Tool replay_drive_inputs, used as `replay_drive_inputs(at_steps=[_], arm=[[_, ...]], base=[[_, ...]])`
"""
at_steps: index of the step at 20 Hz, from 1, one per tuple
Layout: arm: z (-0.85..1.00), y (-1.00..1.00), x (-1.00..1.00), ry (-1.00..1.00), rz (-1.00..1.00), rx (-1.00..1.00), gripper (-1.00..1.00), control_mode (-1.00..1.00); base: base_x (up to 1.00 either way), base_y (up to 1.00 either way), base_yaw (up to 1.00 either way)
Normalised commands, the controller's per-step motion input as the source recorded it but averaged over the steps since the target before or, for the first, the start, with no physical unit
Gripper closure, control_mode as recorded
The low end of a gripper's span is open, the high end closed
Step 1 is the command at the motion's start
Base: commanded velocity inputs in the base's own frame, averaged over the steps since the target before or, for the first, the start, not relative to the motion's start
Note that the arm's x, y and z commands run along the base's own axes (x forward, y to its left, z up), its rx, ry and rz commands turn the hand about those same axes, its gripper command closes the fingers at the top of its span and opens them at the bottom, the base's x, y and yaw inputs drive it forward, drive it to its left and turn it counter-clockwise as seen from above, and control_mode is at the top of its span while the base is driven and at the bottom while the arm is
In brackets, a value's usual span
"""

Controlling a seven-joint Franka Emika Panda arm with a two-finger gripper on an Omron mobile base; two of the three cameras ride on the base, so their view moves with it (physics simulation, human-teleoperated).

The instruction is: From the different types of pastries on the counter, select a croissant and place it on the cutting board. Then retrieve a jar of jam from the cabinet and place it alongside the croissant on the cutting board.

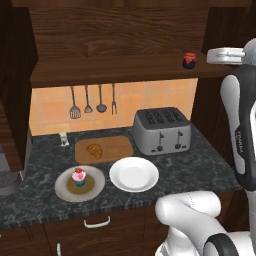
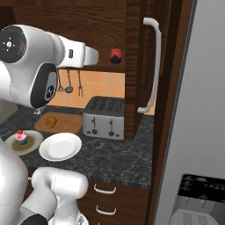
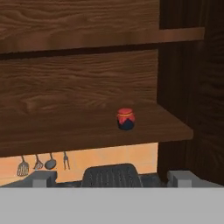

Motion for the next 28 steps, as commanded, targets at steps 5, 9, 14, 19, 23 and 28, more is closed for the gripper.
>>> replay_drive_inputs(at_steps=[5, 9, 14, 19, 23, 28], arm=[[0.02, -0.16, 0.36, 0.03, -0.07, 0.0, -1.0, -1.0], [0.03, -0.03, 0.31, 0.16, -0.19, 0.05, -1.0, -1.0], [-0.01, -0.1, 0.06, 0.08, 0.0, 0.0, -1.0, -1.0], [-0.05, -0.07, 0.21, 0.11, 0.0, 0.02, -1.0, -1.0], [-0.16, 0.0, 0.26, 0.07, 0.0, 0.0, -1.0, -1.0], [-0.11, 0.0, 0.29, 0.05, 0.0, 0.0, -1.0, -1.0]], base=[[0.0, 0.0, 0.0], [0.0, 0.0, 0.0], [0.0, 0.0, 0.0], [0.0, 0.0, 0.0], [0.0, 0.0, 0.0], [0.0, 0.0, 0.0]])
